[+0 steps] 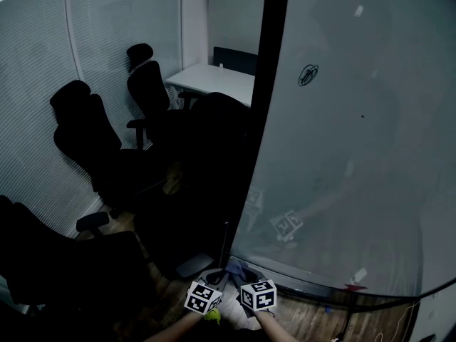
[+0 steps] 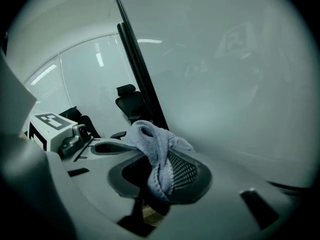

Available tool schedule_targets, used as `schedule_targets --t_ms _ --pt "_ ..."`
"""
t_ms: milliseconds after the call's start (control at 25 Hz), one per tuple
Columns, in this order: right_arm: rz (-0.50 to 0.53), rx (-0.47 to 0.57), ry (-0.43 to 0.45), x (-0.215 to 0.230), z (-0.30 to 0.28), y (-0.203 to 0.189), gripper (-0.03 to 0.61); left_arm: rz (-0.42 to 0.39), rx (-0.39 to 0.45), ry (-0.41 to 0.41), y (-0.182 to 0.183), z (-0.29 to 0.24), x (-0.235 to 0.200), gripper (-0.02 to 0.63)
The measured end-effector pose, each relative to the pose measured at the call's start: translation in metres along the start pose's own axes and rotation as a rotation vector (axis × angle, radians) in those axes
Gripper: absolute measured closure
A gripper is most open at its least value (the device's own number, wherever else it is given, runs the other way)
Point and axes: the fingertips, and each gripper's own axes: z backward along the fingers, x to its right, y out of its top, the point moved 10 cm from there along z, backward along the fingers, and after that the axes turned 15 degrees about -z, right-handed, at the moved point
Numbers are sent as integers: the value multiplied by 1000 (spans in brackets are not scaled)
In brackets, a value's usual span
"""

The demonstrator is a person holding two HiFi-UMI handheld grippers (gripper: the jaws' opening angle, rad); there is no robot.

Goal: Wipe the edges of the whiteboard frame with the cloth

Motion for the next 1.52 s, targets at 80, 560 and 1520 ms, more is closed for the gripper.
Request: schedule_targets --t_ms 80,560,1520 --pt "-2 -8 -21 3 -2 3 494 -5 -9 -3 1 -4 -3 594" --pt "-11 -92 -87 11 -21 7 494 -11 -16 -55 -3 -16 -13 594" --pt "-63 -107 -130 14 -16 4 494 -19 -60 -69 -2 -31 -10 594"
